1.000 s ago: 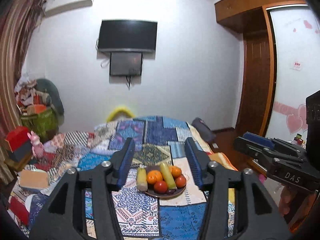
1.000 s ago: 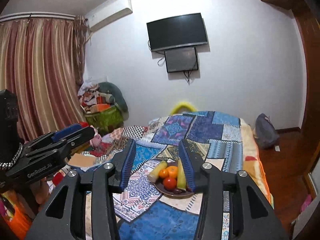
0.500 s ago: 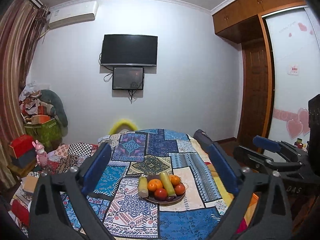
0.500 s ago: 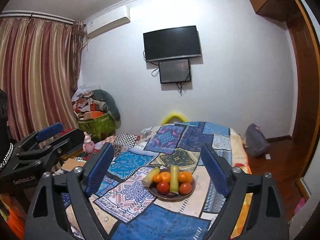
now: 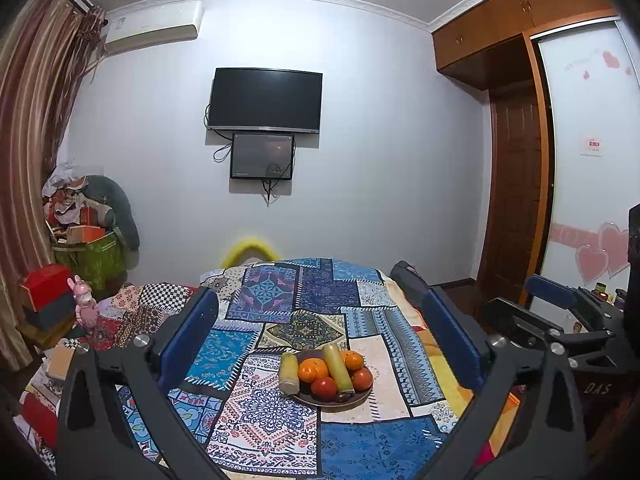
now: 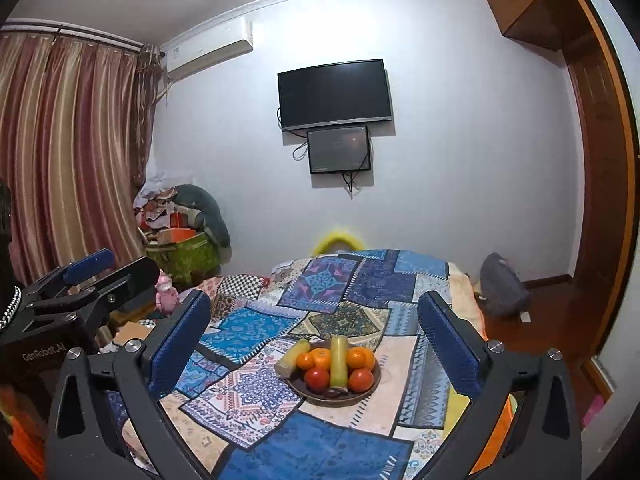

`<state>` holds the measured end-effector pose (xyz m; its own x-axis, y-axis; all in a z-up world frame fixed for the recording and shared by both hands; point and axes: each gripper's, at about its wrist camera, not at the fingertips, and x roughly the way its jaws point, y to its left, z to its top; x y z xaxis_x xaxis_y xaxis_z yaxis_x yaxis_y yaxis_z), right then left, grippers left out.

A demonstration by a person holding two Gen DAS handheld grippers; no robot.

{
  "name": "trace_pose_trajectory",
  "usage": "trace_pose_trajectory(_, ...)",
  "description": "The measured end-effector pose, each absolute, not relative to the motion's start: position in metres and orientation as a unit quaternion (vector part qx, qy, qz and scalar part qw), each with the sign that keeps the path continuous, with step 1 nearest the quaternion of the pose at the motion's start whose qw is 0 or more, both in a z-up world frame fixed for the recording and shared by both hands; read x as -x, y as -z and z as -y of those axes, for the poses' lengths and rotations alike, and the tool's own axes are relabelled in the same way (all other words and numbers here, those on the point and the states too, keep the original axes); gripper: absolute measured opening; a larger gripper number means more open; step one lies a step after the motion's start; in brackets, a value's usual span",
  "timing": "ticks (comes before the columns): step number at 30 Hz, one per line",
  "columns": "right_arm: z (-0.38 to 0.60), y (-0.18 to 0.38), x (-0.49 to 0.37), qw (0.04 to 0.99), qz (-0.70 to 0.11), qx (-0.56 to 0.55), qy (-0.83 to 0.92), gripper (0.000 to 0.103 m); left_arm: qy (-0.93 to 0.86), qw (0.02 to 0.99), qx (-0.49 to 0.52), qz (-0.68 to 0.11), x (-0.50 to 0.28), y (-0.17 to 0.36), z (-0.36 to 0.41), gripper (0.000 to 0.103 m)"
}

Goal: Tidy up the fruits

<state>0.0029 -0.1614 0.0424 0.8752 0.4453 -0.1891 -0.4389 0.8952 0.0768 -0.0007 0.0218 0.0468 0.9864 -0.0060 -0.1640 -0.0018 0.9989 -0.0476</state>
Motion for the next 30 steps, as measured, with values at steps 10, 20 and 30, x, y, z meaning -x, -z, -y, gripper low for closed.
trace_pose_trajectory(10,0.1639,-0.0441,-0.0025,0.971,-0.098,-0.018,-0.217,0.103,0.002,0.996,0.024,-0.083,0.0011,-0.0458,-0.0213,0.103)
trace_pose_trajectory(20,0.1669,-0.0481,0.0007,0.973,-0.091,-0.021,-0.209,0.103,0.002,0.996,0.022,-0.082,0.0026,-0.0436,-0.0197,0.103)
trace_pose_trajectory(30,0.1686,-0.0516,0.0006,0.974,-0.086,-0.025,-0.206,0.103,0.008,0.996,0.019,-0.082,0.0035,-0.0455,-0.0174,0.103)
